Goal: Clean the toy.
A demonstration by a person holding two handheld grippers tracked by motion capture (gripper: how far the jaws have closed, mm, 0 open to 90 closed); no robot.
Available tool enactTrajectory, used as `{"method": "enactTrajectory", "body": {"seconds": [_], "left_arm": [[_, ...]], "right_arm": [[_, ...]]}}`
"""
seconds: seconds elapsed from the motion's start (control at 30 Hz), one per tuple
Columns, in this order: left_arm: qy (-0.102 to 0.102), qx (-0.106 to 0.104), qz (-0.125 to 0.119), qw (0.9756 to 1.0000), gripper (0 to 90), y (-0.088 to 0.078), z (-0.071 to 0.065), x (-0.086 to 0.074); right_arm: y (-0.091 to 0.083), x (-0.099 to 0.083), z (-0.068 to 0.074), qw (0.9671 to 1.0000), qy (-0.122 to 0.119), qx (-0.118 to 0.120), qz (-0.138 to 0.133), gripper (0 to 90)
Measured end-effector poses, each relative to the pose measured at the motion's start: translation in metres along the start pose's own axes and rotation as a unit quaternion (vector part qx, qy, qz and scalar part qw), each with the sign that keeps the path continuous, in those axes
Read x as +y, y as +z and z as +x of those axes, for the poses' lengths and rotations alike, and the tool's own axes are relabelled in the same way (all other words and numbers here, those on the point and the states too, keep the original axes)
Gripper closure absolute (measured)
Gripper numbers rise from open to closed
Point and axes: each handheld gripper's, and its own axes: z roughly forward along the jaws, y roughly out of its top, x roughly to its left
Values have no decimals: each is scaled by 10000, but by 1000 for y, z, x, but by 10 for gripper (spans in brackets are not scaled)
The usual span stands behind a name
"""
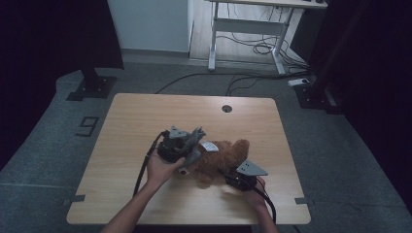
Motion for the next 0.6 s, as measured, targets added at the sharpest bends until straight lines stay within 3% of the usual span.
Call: {"method": "enactTrajectory", "body": {"seconds": [0.2,0.3,0.4,0.6], "left_arm": [[-398,281,17,9988,758,-20,42,-22],[-514,318,-10,9982,757,-24,48,-25],[-504,316,-92,9982,757,-29,46,-19],[-170,53,-494,9986,755,-31,14,18]], "right_arm": [[0,0,0,10000,31,6,-18,546],[0,0,0,10000,35,1,-21,546],[0,0,-1,10000,55,-3,-25,546],[0,0,-1,10000,57,-11,-35,546]]}}
